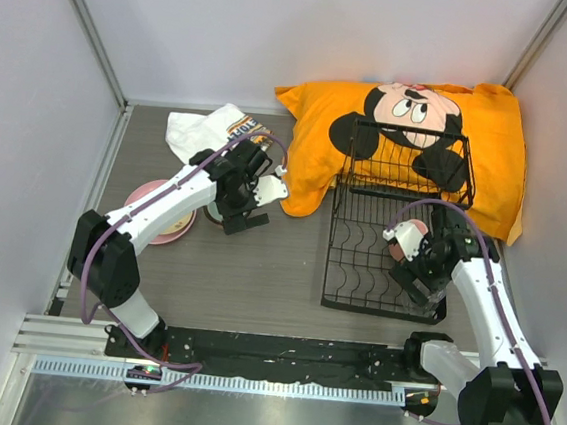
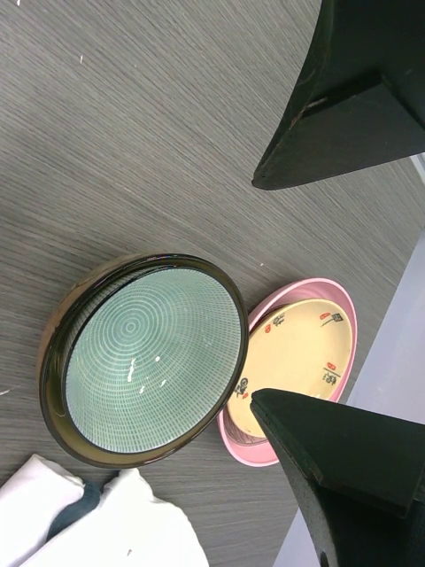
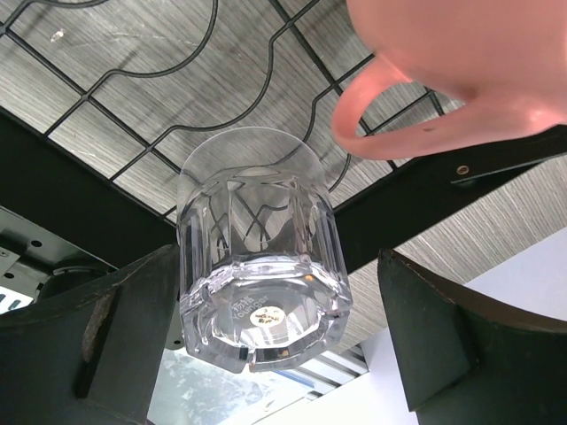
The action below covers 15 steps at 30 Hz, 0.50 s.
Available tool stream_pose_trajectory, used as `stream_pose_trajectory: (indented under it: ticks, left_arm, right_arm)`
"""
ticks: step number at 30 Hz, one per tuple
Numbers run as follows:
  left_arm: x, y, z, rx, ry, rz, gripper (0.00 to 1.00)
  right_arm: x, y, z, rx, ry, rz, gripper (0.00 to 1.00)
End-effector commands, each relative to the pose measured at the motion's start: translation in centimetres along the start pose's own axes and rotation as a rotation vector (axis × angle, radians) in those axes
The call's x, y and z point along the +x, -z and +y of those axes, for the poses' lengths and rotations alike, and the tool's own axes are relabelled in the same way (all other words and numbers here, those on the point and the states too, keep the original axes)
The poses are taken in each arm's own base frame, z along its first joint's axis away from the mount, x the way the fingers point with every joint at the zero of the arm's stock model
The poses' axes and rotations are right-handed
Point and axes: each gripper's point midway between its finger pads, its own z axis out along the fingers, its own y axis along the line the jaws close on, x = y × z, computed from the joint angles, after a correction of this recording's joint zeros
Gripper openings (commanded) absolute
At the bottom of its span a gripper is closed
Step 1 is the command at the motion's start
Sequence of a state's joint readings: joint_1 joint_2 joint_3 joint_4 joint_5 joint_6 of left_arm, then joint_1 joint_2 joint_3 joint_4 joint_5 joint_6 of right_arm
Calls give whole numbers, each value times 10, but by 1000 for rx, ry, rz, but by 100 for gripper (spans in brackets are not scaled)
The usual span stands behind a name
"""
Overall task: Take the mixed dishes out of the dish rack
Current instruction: Pick up the cup from the dish rack.
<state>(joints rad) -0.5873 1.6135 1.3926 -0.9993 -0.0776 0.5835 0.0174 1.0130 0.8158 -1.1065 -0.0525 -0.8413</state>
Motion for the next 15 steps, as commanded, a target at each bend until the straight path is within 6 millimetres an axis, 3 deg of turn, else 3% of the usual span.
stream_pose_trajectory:
  ticks: [1, 5, 15]
  left_arm:
    - [-4, -1, 2, -1, 12, -21, 100]
    - [-5, -2, 1, 3, 10, -21, 100]
    - [-5, -3, 0, 7, 13, -24, 100]
  right_arm:
    - [1, -2, -4, 7, 20, 10, 94]
    - [2, -2, -6, 18, 22, 17, 91]
    - [-2, 14, -15, 54, 21, 13, 68]
